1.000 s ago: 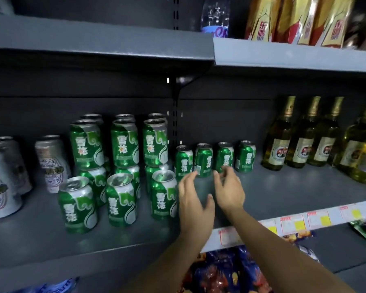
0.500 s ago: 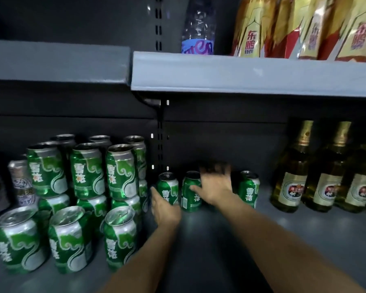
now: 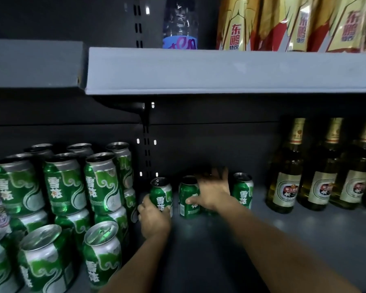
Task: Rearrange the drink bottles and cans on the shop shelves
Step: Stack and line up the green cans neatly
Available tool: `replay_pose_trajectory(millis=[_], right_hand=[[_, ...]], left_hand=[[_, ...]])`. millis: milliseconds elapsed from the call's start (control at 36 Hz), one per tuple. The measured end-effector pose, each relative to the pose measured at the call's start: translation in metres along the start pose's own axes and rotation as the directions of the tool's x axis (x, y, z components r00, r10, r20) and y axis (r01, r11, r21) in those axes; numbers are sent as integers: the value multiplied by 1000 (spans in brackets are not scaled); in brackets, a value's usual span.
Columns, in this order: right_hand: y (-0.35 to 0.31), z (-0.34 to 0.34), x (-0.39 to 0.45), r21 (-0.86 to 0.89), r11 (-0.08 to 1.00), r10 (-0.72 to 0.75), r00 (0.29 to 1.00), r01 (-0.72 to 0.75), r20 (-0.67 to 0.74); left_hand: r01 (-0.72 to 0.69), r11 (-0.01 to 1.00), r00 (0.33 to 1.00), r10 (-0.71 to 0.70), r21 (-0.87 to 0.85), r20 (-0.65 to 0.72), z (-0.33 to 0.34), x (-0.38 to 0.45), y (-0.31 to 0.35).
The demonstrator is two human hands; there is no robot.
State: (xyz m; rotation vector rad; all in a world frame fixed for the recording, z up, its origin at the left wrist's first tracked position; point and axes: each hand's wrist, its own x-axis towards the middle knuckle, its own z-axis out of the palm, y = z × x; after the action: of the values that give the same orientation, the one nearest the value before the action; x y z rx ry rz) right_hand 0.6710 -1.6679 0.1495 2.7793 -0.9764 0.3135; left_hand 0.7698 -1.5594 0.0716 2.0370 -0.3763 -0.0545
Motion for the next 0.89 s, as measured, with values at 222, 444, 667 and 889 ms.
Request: replay_pose_trajectory(millis=[222,444,667,889], right_hand=[[34,-15,7,-102,995,0,999,6,53],[39,-8,12,-140,989,49,997,-40,60],[67,-12,10,-63,997,43,990,-35,135],[110,-17,3,140,942,232,895,-304,380]], left_hand=[[-29,991,989,9,-133,-148,2,-28,11],[-529,800,824,564,285,-55,14,-39,33],[-581,589,779,602,561,175,16,-23,50],[-577,574,762,634,581,131,24,-25,43]])
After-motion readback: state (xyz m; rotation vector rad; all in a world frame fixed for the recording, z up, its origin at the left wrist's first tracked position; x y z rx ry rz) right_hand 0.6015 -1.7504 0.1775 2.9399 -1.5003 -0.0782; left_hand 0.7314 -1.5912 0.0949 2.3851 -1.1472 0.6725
